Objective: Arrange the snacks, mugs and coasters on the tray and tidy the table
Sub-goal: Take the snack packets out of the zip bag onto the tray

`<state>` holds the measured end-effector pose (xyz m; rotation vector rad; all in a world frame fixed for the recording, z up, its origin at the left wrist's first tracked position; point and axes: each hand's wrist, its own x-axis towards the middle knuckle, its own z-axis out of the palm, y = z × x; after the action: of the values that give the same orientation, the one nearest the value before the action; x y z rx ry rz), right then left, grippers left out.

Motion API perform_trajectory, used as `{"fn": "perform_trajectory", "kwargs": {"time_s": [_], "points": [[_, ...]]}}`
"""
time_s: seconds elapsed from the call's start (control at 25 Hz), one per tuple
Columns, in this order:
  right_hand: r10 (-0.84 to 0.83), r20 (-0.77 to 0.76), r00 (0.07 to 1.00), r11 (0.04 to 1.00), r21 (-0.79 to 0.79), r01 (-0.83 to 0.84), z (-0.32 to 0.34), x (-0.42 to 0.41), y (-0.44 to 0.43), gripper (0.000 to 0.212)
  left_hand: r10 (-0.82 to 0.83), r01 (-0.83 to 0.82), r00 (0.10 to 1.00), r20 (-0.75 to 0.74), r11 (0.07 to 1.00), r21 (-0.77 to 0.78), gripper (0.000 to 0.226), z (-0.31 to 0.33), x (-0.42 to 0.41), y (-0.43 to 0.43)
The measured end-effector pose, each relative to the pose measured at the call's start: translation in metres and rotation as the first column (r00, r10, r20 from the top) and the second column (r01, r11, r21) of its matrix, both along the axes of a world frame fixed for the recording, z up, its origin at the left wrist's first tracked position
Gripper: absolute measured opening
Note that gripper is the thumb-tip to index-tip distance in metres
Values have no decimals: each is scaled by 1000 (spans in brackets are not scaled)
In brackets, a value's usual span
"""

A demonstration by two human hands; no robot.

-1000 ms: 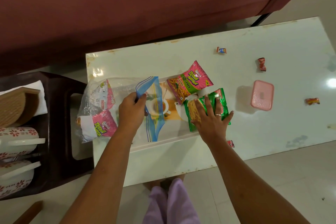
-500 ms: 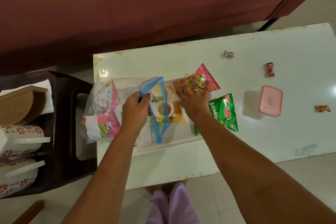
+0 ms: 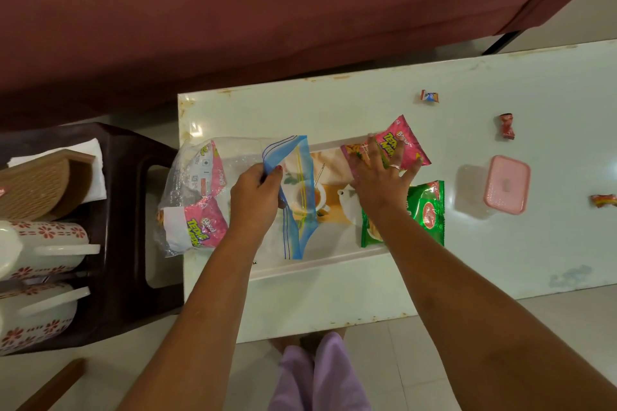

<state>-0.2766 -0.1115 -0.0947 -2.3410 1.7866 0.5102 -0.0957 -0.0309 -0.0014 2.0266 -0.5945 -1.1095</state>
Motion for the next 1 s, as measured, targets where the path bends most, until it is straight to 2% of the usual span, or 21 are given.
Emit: {"fn": "perform_trajectory", "kwargs": {"time_s": [0.04,0.12,0.16,0.24,0.36,0.64,0.88,1.0], "points": [[-99,68,993,993,-49,103,4,0,4,70,3,-3,1000,1,1000,0,24,0,0,0],[-343,183,921,927,-94,364,10,-2,19,80,2,-2,1000,5,1000,1,24,0,1,1],[-424,195,884,890,-93,447,11,-4,30,88,-2,2,1000,7,1000,2,24,1,1,1],[-486,158,859,864,-59,500,6,-7,54,101,1,-1,1000,5,1000,0,25,1,1,1],[-480,113,870,875,-4,483,-7,-16,73,107,13,-13,1000,4,1000,-6,27,2,2,2],[-253,42,967,967,3,253,-7,-29,78,96,8,-8,1000,-23,1000,-12,24,2,5,2],[-179,7,984,981,70,178,-1,-36,75,74,12,-12,999,-31,1000,-11,23,4,7,3],[-145,22,989,984,104,142,0,-40,68,77,17,-18,999,-33,1000,-15,23,6,9,2]]}}
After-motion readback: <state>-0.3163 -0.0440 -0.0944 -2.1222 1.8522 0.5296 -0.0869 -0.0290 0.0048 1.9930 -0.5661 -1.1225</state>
